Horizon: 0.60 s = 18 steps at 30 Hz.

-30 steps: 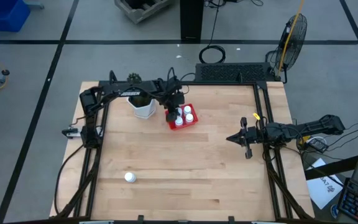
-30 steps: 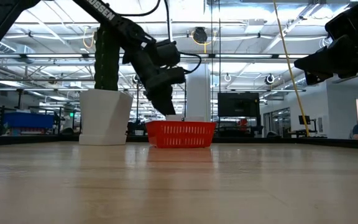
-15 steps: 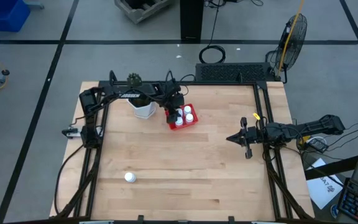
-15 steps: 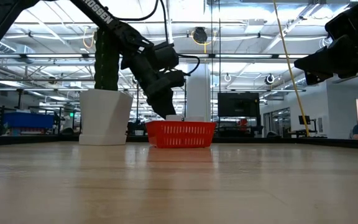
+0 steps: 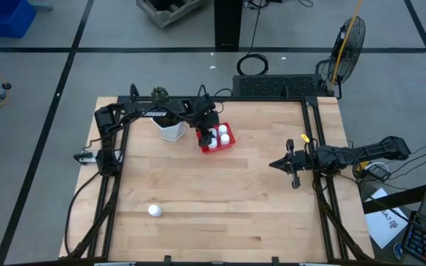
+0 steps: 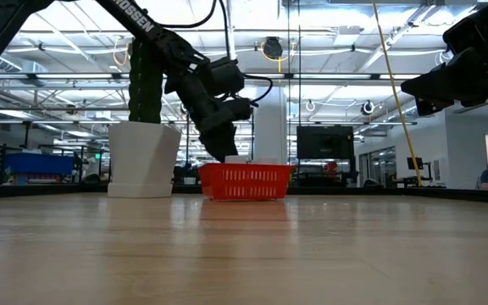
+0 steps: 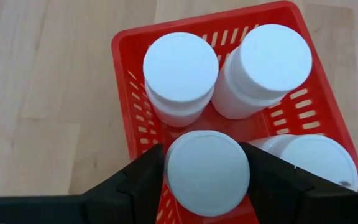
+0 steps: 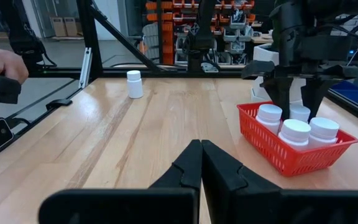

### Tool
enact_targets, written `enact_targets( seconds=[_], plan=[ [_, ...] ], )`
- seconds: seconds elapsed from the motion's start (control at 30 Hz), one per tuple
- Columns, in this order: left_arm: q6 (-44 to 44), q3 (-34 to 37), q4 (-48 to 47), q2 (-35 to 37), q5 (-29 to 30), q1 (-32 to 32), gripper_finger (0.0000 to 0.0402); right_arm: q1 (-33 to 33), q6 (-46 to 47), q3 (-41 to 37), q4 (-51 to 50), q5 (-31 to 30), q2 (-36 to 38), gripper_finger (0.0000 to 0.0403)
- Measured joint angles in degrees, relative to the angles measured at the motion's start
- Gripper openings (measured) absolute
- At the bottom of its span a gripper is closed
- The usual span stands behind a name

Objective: Pick and place pill bottles into a basket
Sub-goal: Put the white pill bottle into the red bin

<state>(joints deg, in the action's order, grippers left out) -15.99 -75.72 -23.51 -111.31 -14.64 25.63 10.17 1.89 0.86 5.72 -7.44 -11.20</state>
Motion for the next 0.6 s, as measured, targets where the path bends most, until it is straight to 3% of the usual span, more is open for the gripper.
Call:
enact_targets(
  seconds=[0.6],
  plan=[
    [3.94,0.09,0.98,0.02,2.11,-2.86,0.0209,0.00,-0.02,0.00,0.02,0.00,0.00,0.0000]
  ],
)
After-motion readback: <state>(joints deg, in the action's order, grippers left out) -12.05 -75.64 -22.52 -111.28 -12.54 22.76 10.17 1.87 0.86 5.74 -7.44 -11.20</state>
